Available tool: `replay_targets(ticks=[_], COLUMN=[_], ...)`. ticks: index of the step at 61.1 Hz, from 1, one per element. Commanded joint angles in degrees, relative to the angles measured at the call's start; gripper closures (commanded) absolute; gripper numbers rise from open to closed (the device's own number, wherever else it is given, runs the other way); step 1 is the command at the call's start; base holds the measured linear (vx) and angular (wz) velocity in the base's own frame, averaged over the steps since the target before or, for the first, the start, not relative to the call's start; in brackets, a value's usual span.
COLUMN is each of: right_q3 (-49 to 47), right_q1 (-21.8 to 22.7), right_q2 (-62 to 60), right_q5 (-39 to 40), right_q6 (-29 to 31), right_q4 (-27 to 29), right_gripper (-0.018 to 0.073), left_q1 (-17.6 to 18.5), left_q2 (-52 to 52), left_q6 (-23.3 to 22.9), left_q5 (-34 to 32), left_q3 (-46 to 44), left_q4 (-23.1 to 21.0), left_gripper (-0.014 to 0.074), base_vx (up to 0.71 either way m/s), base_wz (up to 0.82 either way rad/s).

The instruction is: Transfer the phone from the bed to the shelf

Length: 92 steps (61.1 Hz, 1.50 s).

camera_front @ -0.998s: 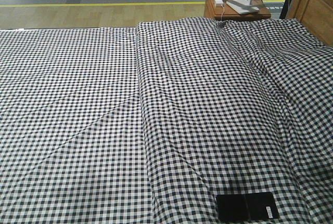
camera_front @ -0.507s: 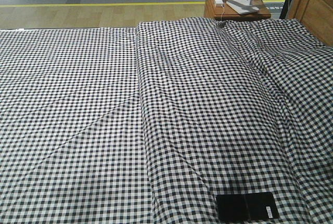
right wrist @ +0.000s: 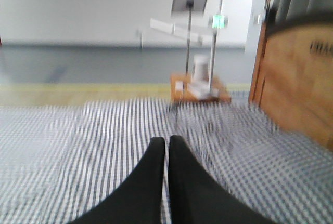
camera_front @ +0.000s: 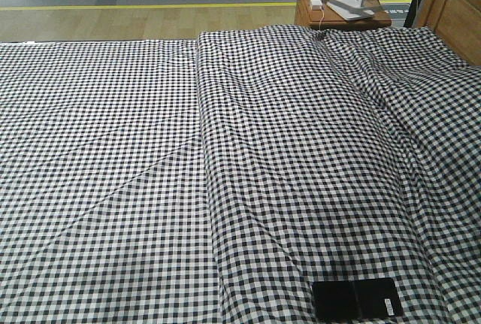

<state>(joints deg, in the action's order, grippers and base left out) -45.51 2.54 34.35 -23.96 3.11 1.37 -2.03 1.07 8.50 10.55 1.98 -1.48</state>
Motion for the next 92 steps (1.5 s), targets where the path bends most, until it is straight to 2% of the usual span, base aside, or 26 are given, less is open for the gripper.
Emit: replay_targets(ticks=[1,8,12,21,27,41,56,66,75,79,86,92], right_q3=[-1.9,-1.9,-1.9,-1.9,-1.9,-2.0,-10.0,-17.4,-21.8,-23.0,-24.6,-24.9], right_q1=[0.4,0.4,0.4,0.4,0.4,0.4,0.5,0.5,0.7,2.5,8.7,15.2], right_q2=[4.5,8.2,9.6,11.2,11.7,11.7,15.1,22.0,29.0,31.5,35.3,38.3], right_q5=[0.9,0.4,0.3,0.4,0.6,-0.2,-12.7,-23.2,-27.3,-27.6,-27.5,-25.8], right_q6=[0.4,0.4,0.4,0.3,-1.0,-1.6,-5.9,-9.5,-11.6,-11.7,-10.7,-5.7], right_q4=[-0.3,-0.3,-0.3,-0.3,-0.3,-0.3,-1.4,-7.4,-12.1,-12.1,-10.9,-7.2], right_gripper=[0.0508,0.0413,0.0316,0.0005,-0.0172,-0.0154,-0.0145,-0.0140,-0.0133,-0.0130,-0.0126,-0.0120], left_q1=[-0.2,-0.2,-0.2,-0.2,-0.2,-0.2,-0.2,-0.2,-0.2,-0.2,-0.2,-0.2], left_q2=[0.3,0.3,0.3,0.3,0.3,0.3,0.3,0.3,0.3,0.3,0.3,0.3], left_q6=[-0.3,-0.3,-0.3,-0.3,-0.3,-0.3,-0.3,-0.3,-0.3,-0.3,-0.3,-0.3], left_q5=[-4.2,-4.2,-4.2,-4.2,-4.2,-4.2,-4.2,-4.2,-4.2,-4.2,-4.2,-4.2], left_q3=[-1.3,-1.3,-1.3,-1.3,-1.3,-1.3,-1.3,-1.3,-1.3,-1.3,-1.3,-1.3], left_q4=[-0.5,-0.5,-0.5,-0.5,-0.5,-0.5,-0.5,-0.5,-0.5,-0.5,-0.5,-0.5], left_gripper=[0.0595,0.0595,0.0595,0.0595,0.0595,0.0595,0.0595,0.0595,0.0595,0.0595,0.0595,0.0595], base_vx=[0.00,0.00,0.00,0.00,0.00,0.00,0.00,0.00,0.00,0.00,0.00,0.00], base_wz=[0.00,0.00,0.00,0.00,0.00,0.00,0.00,0.00,0.00,0.00,0.00,0.00])
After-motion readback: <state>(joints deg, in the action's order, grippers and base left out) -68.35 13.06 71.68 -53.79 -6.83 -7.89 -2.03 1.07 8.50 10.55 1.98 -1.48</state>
